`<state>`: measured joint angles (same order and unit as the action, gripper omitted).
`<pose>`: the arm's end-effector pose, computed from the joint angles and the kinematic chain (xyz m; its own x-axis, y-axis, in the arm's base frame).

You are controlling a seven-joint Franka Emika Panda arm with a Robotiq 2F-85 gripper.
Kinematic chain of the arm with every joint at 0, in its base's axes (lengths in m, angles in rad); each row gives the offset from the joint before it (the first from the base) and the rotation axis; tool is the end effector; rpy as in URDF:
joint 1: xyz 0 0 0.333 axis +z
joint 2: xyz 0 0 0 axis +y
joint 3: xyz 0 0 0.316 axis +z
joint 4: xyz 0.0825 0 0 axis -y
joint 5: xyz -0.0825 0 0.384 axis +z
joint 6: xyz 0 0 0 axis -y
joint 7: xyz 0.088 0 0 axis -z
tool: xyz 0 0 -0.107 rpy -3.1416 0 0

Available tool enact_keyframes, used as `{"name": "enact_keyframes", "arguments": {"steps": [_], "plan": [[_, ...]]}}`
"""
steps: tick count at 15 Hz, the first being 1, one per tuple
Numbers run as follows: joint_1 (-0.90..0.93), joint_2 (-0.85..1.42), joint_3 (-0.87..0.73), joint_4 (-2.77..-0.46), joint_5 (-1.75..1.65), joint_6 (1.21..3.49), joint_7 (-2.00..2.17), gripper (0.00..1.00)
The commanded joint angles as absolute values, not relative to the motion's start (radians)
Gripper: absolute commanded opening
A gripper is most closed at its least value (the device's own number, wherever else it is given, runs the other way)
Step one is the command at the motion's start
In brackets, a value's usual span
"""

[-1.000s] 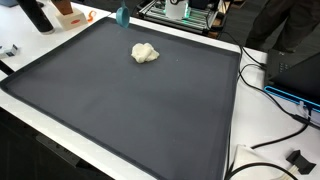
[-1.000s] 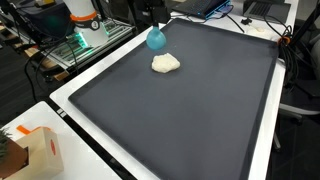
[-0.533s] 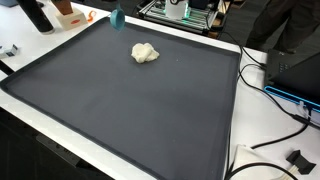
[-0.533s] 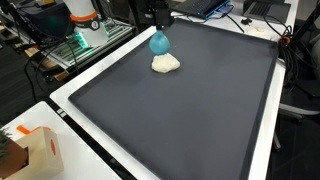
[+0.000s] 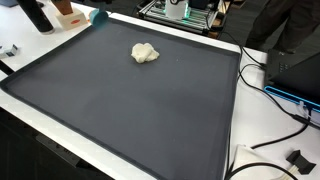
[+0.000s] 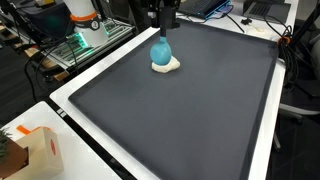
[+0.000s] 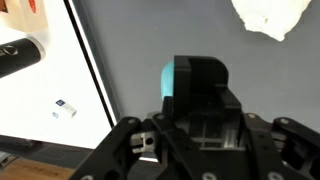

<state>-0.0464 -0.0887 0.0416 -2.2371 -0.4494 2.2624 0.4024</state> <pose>0.5219 -0.0137 0.4204 0.9748 -0.1019 0.1987 -0.1619 -0.9353 0.3146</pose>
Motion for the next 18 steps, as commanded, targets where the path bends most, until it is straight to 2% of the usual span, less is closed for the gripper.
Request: {"name": "enact_keyframes", "arguments": {"steps": [1, 10, 18], "plan": [[-0.032, -0.066, 0.080, -2.219, -0.619, 2.148, 0.665, 0.25], [0.075, 0.077, 0.119, -2.133, -0.795, 1.759, 0.974, 0.25], [0.122, 0.209, 0.106, -2.077, -0.835, 1.675, 0.945, 0.25]]}}
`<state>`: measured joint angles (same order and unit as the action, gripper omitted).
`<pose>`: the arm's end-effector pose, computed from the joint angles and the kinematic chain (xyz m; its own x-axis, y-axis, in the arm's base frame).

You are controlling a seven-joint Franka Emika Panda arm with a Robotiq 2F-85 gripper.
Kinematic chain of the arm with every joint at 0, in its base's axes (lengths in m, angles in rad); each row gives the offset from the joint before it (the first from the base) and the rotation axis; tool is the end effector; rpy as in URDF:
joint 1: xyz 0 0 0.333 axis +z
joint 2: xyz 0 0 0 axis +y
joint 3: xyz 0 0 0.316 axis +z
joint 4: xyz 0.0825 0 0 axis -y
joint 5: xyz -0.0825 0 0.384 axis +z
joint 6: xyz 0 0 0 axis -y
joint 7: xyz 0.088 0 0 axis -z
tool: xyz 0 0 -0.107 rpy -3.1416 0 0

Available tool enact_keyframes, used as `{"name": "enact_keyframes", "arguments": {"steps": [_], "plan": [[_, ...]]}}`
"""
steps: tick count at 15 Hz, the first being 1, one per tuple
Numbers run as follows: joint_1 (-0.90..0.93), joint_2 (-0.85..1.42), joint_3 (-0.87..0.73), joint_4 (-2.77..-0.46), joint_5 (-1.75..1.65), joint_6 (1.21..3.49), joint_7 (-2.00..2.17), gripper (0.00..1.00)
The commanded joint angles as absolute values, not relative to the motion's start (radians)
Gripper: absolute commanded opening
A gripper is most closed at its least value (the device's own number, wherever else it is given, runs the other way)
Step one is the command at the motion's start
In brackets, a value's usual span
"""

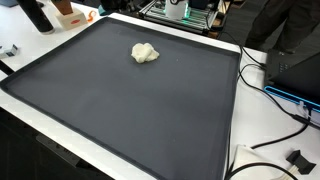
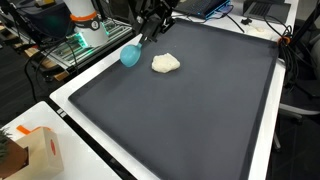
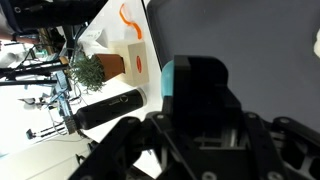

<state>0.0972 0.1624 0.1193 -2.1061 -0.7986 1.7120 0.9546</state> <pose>0.5186 0.0446 0.3316 0.9403 -0.3202 0.1150 -0.2895 -0.5753 0.7650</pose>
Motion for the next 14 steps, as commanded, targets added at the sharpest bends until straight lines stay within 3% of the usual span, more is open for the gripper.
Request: {"name": "enact_keyframes", "arguments": {"steps": [1, 14], "plan": [[0.125, 0.224, 0.106, -2.072, -0.839, 1.675, 0.941, 0.25], [0.160, 0.361, 0.100, -2.037, -0.906, 1.714, 0.811, 0.25]]}}
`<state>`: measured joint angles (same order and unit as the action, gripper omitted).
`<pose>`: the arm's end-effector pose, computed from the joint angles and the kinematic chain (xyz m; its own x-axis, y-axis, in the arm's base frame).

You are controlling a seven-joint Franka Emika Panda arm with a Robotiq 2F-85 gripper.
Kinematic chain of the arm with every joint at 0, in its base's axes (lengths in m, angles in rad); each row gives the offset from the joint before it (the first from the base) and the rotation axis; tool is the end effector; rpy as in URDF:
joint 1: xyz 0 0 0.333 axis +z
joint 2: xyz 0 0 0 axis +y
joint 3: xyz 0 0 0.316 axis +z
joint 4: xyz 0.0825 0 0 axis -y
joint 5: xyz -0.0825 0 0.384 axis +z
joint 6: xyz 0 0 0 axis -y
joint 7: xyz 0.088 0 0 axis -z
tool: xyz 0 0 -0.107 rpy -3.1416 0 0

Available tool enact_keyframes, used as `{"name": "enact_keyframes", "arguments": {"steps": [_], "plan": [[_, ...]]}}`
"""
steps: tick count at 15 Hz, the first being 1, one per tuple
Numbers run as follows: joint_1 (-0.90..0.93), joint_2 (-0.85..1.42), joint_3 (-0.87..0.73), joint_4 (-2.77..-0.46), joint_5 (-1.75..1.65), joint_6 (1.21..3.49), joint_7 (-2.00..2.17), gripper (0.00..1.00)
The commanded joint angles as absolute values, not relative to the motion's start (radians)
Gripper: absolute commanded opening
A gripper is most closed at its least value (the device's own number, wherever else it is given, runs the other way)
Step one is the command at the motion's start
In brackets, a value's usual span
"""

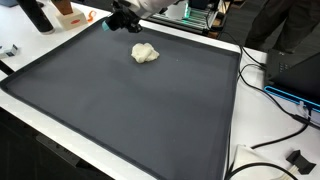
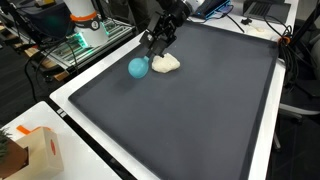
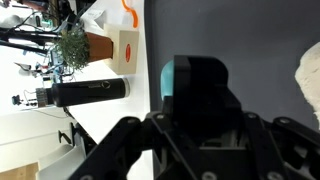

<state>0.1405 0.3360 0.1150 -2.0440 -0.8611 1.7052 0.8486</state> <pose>0.5331 0.0644 0.2657 0.9814 -0.1836 -0.0556 -0.0605 -0.5709 0.8188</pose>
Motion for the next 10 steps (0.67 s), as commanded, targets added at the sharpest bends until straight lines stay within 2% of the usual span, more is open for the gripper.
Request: {"name": "enact_keyframes", "arguments": {"steps": [1, 10], "plan": [[0.162, 0.366, 0.101, -2.039, -0.916, 1.720, 0.797, 0.25], [0.166, 0.379, 0.109, -2.069, -0.989, 1.822, 0.686, 0.25]]}}
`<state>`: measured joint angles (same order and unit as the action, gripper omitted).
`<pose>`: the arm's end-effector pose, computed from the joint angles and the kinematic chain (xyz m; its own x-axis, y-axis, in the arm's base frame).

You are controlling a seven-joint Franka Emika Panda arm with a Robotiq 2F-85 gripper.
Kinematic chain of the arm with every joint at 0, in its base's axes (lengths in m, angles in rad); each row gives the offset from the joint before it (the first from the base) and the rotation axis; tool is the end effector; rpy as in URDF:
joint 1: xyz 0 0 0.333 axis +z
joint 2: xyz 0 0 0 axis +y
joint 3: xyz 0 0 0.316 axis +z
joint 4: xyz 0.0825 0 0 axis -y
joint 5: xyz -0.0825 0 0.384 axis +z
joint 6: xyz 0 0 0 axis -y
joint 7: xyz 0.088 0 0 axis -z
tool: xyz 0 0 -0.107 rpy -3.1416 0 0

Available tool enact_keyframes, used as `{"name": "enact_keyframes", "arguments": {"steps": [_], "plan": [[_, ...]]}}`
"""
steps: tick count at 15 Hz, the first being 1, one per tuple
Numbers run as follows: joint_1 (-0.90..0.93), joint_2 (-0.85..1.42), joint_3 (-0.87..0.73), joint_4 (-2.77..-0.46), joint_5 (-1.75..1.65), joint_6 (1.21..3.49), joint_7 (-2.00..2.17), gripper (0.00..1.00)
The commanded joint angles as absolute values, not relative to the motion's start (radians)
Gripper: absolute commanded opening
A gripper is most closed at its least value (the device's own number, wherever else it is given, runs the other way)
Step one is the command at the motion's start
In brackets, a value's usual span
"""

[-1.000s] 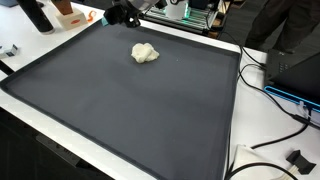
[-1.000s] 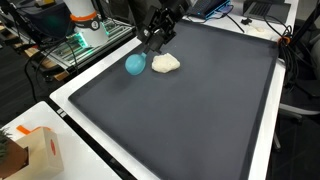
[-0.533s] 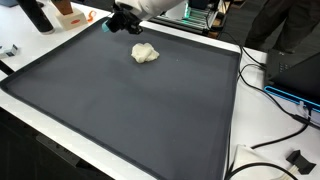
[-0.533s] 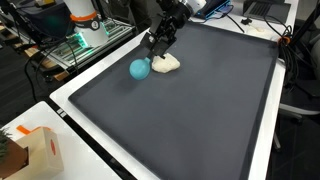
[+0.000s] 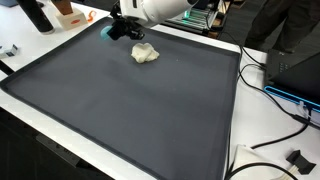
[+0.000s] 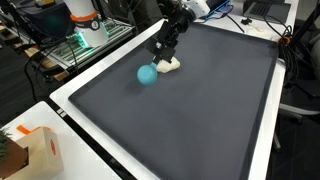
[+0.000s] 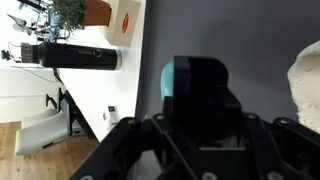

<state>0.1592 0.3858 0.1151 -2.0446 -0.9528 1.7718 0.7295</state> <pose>0.5393 0.0772 0.2414 0.9884 0.0012 -0.1517 0.1260 -0.5629 0.8169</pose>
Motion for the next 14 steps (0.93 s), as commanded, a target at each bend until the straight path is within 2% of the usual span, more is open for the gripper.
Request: {"name": "enact_keyframes", "arguments": {"steps": [1, 14], "plan": [[0.167, 0.378, 0.109, -2.073, -0.992, 1.838, 0.673, 0.25], [0.174, 0.319, 0.107, -2.150, -1.033, 2.018, 0.533, 0.25]]}}
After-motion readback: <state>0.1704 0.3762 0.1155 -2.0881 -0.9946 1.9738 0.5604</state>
